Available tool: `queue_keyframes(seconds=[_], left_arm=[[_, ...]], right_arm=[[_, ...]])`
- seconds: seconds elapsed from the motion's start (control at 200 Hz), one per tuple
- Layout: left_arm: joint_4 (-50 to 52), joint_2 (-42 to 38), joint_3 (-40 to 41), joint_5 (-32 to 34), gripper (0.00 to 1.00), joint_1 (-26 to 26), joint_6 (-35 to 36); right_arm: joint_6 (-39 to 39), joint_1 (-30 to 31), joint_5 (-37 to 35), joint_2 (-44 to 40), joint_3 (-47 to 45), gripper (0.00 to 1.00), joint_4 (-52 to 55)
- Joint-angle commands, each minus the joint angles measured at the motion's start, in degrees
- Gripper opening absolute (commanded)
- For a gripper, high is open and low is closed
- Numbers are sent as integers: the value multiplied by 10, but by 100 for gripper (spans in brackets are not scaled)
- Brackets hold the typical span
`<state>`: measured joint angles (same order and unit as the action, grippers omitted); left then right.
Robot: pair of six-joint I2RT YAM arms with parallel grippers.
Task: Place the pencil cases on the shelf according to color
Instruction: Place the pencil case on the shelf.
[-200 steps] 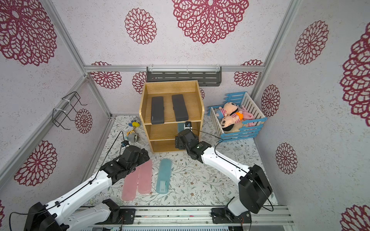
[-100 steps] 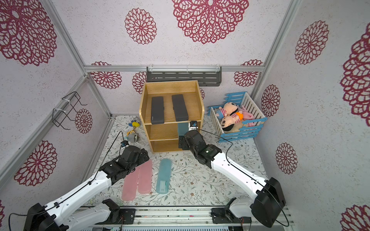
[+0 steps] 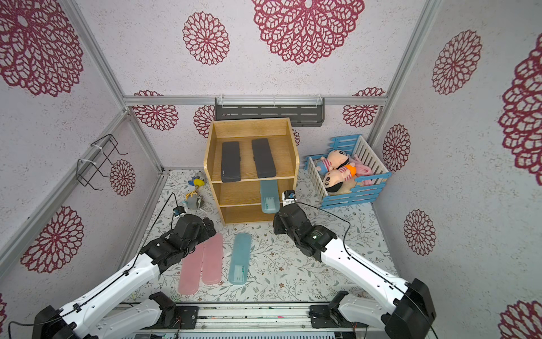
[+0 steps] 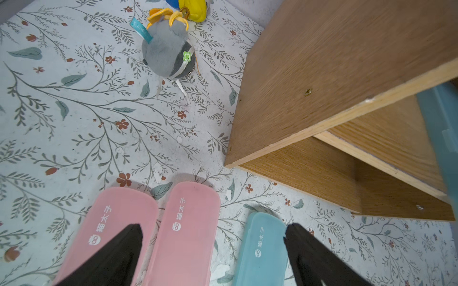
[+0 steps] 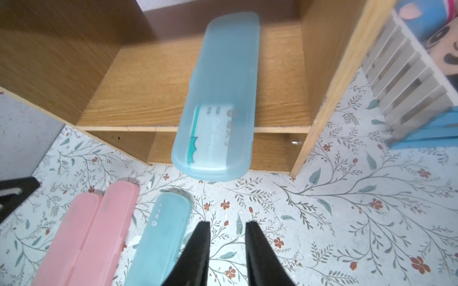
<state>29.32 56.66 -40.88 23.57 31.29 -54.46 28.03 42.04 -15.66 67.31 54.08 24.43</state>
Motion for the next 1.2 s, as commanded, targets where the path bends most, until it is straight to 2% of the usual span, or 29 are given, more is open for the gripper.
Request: queue_keyframes(seconds=[0.0, 0.17, 0.405, 0.62, 0.675, 0.77, 0.85, 0.89, 1.051, 1.196], left_arm=[[-6, -20, 23, -22, 97, -27, 10], [-6, -34, 38, -50, 97, -57, 12], [-7, -42, 51, -61, 97, -67, 10], [-15, -38, 58, -59, 97, -69, 9], [-20, -35, 62, -59, 97, -70, 8], [-22, -30, 63, -65, 97, -75, 8], [-22, -27, 60, -73, 97, -79, 13], [-20, -27, 58, -76, 97, -82, 14], [-13, -29, 59, -80, 97, -92, 14], [-6, -28, 72, -102, 97, -116, -3]], right_arm=[[-1, 2, 21, 35, 0, 29, -36], [-10, -6, 16, 92, 27, 30, -80], [-30, -31, 8, 171, 101, 32, -97], [-17, -39, 11, 187, 104, 37, -104], [-4, -36, 16, 172, 89, 42, -108], [21, -23, 6, 132, 50, 57, -109], [39, -5, -8, 92, 21, 77, -95], [55, 6, -19, 75, 7, 83, -83], [146, 74, -36, 31, -59, 94, -65], [243, 155, -40, 68, -101, 99, -99]])
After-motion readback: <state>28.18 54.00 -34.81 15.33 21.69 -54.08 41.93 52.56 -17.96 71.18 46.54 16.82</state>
